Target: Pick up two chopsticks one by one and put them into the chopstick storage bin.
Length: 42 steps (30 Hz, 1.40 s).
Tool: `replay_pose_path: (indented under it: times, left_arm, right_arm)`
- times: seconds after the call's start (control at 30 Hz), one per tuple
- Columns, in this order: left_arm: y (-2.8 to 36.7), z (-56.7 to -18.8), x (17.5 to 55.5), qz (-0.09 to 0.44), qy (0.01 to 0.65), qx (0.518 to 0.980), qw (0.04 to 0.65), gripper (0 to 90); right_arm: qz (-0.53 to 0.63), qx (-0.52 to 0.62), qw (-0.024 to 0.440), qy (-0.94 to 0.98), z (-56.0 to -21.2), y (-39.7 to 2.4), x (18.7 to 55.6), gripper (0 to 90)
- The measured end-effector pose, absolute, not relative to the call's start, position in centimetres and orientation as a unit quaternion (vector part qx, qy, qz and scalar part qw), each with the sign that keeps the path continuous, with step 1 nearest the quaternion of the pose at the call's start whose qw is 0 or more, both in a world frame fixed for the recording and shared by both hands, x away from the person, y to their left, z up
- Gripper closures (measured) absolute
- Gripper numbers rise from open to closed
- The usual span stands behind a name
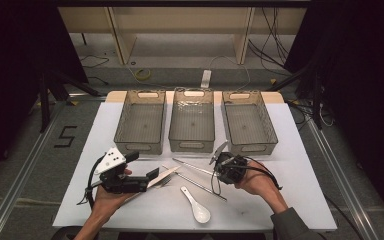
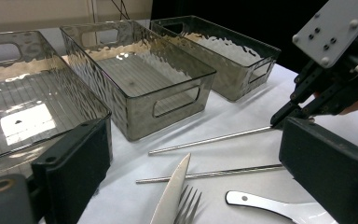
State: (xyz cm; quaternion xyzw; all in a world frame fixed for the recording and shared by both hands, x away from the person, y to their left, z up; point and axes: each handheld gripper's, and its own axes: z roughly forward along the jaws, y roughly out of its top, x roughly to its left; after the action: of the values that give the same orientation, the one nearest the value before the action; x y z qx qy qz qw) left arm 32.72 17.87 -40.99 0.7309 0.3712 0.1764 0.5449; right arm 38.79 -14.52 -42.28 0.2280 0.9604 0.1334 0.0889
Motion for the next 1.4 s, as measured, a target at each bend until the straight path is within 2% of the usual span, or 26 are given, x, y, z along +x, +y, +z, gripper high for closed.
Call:
replay_pose_path:
  times: [0.2, 0.33, 0.7, 1.0, 1.17, 1.4]
  left_arm:
    - [17.1, -41.2, 33.3, 0.171, 0.355, 0.752, 0.529, 8.0]
    - [16.1, -41.6, 34.0, 0.143, 0.328, 0.785, 0.506, 8.4]
    - [10.0, -41.9, 36.5, 0.166, 0.232, 0.859, 0.425, 10.9]
    - [8.1, -42.7, 37.5, 0.185, 0.191, 0.89, 0.37, 16.0]
    - [7.3, -43.0, 37.4, 0.186, 0.163, 0.906, 0.343, 23.5]
    - [7.1, -42.9, 37.4, 0.179, 0.148, 0.913, 0.334, 43.0]
  right_arm:
    - [0.144, 0.23, 0.103, 0.957, -41.2, -15.0, 38.6, 85.8]
    - [0.153, 0.222, 0.108, 0.957, -40.1, -15.2, 38.3, 85.8]
    - [0.168, 0.187, 0.127, 0.96, -38.1, -14.4, 36.8, 85.8]
    - [0.184, 0.154, 0.129, 0.962, -36.9, -13.7, 35.6, 85.7]
    - [0.186, 0.144, 0.129, 0.963, -36.6, -13.2, 35.0, 85.7]
    - [0.194, 0.132, 0.127, 0.964, -36.4, -12.9, 34.7, 85.7]
